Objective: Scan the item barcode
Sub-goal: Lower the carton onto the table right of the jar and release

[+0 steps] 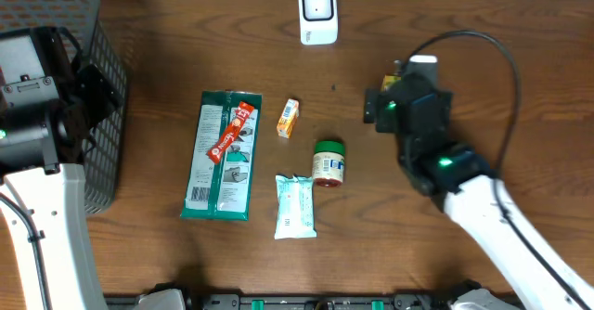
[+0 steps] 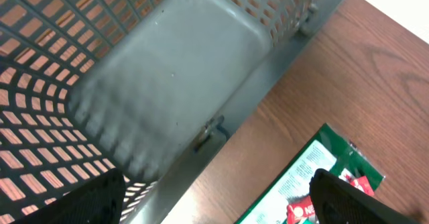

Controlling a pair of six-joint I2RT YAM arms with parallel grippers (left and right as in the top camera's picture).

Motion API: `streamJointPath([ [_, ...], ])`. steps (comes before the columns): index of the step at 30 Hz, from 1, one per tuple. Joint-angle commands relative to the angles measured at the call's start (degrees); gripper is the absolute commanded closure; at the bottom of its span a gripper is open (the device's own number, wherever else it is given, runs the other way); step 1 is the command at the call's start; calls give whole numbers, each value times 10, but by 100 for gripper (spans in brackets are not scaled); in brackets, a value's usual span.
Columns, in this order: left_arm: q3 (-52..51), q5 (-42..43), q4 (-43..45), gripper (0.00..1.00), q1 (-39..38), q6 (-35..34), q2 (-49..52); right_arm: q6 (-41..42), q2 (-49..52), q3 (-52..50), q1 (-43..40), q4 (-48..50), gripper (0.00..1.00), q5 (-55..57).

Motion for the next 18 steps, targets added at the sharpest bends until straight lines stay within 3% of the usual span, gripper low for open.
streamJointPath([
  [1,4,-7,0,12,2,5,3,64,-17,127,-50,-123,1,-103],
  [7,4,-7,0,12,2,5,3,67,56,370,-178,-346,1,-331],
  [11,4,-7,0,12,2,5,3,50,147,510,-257,-443,1,-476],
  [18,4,-7,0,12,2,5,3,16,287,578,-300,-492,1,-570],
])
